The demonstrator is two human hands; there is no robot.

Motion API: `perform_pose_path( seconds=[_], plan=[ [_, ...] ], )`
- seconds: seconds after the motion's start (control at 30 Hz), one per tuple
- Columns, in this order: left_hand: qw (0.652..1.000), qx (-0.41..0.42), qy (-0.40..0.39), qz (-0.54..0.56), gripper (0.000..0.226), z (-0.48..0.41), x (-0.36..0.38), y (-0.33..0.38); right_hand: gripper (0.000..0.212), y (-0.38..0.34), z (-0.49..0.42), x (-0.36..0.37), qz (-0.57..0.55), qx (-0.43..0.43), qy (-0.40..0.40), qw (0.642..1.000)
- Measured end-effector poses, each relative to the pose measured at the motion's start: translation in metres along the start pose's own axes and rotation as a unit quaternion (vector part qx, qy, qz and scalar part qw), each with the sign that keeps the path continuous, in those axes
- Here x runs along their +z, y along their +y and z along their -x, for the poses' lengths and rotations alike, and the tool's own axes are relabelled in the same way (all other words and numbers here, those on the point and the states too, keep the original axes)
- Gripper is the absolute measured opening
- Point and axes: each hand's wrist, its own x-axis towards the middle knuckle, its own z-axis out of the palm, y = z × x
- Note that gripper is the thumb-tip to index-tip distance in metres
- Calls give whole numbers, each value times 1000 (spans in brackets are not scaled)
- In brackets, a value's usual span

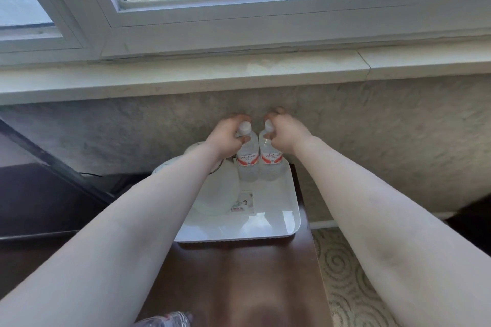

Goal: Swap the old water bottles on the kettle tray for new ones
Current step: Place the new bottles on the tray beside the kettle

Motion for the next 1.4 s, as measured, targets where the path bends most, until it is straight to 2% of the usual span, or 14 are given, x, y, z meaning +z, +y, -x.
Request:
perform_pose_path(
  seconds=[0.2, 0.43, 0.63, 1.0, 1.4],
  plan=[
    [1000, 1, -1, -4, 45, -3, 2, 1, 43, 7, 4, -2, -7, -4, 5, 1000],
    [1000, 1, 4, -7, 45, -2, 2, 2, 37, 4, 12, 1, 6, -1, 26, 1000],
    [1000, 2, 22, 5, 48, 4, 4, 2, 46, 2, 19, 0, 22, 2, 35, 999],
    [999, -24, 24, 2, 48, 6, 6, 6, 32, -3, 17, 0, 57, 16, 45, 997],
    [999, -22, 16, -28, 52, 12, 3, 9, 36, -6, 24, -3, 65, 14, 51, 996]
  ],
)
